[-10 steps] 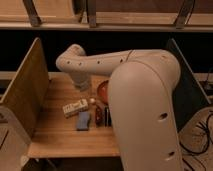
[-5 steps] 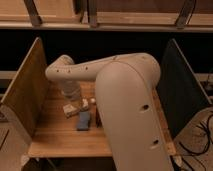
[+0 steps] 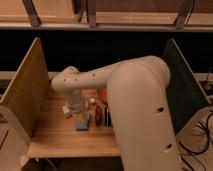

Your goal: Knock the eraser over

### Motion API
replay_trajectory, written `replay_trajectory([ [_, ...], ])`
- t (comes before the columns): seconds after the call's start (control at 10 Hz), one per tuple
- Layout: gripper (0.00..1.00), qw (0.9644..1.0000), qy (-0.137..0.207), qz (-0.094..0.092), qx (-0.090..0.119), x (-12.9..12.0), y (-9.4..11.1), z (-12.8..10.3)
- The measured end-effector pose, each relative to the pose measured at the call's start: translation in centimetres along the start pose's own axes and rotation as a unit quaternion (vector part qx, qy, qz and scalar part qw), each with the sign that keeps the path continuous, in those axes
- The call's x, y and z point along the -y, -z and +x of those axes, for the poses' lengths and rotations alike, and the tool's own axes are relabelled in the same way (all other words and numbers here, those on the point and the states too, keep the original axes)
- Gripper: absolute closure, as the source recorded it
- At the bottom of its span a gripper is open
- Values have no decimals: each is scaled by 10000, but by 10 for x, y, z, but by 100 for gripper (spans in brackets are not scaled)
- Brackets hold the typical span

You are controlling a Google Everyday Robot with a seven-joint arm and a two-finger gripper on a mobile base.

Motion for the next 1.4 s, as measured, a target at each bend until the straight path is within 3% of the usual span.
replay_trajectory([
  [0.2, 100, 9992, -254, -156, -269, -5, -12, 29],
  [0.4, 100, 9964, -556, -238, -596, 8, -20, 56],
  [0.8, 100, 9912, -876, -316, -942, 32, -23, 74],
  [1.2, 100, 9851, -1142, -131, -1280, 64, -9, 94],
  [1.4, 100, 9823, -1205, 182, -1422, 86, 3, 104],
])
